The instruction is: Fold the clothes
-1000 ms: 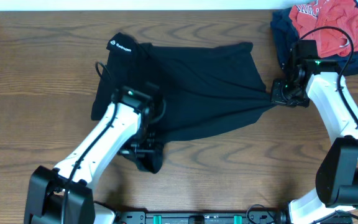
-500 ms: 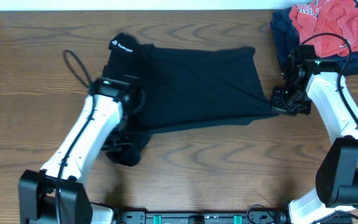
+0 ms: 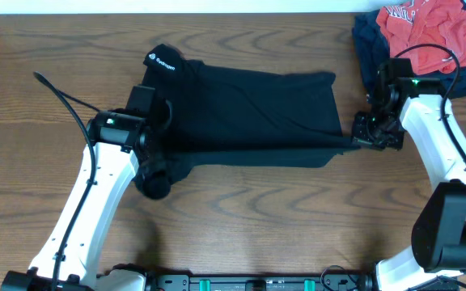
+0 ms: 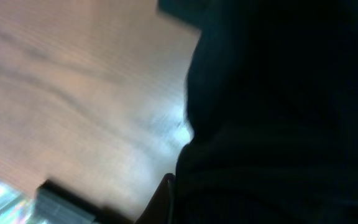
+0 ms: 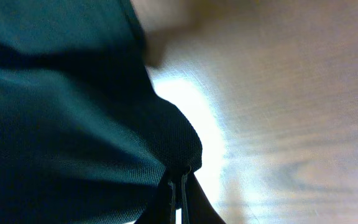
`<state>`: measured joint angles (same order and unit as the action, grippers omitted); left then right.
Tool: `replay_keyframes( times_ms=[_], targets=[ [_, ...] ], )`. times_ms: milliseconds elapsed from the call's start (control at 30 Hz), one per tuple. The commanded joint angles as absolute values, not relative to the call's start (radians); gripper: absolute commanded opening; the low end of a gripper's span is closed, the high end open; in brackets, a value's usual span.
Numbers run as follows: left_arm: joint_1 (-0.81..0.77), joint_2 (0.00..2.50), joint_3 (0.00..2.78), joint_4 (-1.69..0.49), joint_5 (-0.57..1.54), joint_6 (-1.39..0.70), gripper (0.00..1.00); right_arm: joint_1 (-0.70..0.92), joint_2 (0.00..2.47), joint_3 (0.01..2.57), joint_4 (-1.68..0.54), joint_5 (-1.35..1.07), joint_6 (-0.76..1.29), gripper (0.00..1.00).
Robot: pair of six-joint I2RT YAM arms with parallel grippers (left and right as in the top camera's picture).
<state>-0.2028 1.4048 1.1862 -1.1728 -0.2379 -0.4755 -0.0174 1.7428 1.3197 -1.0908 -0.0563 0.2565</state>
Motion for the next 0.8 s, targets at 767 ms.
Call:
replay_keyframes(
  times_ms=[767],
  targets=[
    [-0.144, 1.644, 1.195, -0.720, -0.405, -0.397, 0.06, 0.042, 1.730, 1.328, -0.659, -0.128, 0.197, 0.01]
  ],
)
